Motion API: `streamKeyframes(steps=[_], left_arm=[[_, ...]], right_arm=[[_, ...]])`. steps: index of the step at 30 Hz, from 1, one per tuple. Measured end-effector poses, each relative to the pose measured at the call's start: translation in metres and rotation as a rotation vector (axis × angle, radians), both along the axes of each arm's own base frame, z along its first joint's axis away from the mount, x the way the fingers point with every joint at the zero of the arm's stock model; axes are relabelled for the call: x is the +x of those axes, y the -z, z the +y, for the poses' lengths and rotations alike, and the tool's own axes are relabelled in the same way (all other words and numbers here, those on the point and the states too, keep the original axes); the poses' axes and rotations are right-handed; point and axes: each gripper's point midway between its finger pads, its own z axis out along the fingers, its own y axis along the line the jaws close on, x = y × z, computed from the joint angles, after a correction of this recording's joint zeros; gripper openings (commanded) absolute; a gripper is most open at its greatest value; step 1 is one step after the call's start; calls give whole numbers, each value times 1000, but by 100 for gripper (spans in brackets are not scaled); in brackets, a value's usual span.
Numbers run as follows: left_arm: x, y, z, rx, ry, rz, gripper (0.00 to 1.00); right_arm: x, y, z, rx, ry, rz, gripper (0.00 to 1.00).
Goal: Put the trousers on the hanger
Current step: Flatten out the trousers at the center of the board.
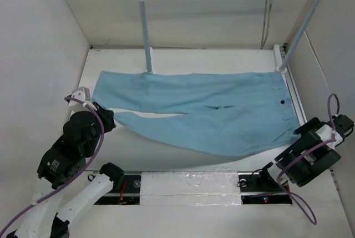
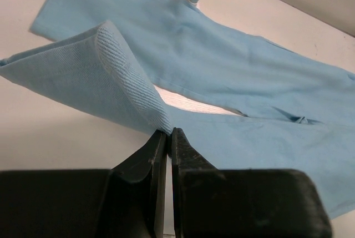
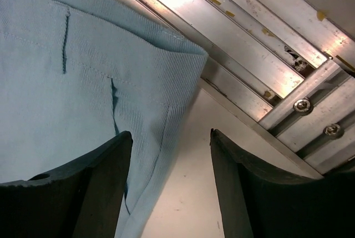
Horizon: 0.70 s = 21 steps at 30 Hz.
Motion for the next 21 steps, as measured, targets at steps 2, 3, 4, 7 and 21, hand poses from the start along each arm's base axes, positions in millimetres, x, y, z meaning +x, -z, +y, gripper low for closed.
streamKeyframes(steps=[2,3,4,7,21], left_arm=[[-1,1,2,13,-7,3,0],[-1,2,4,20,-12,6,0],[-2,2,6,27,-20,8,0],[-4,-3,13,44,-48,5,0],[-15,-25,38,61,-144,-30,0]], right_arm=[[2,5,0,11,11,-9,62],[2,7,2,15,17,-12,60],[2,9,3,22,25,-15,59],[3,14,4,33,43,-23,54],[5,10,-2,-9,58,-44,0]])
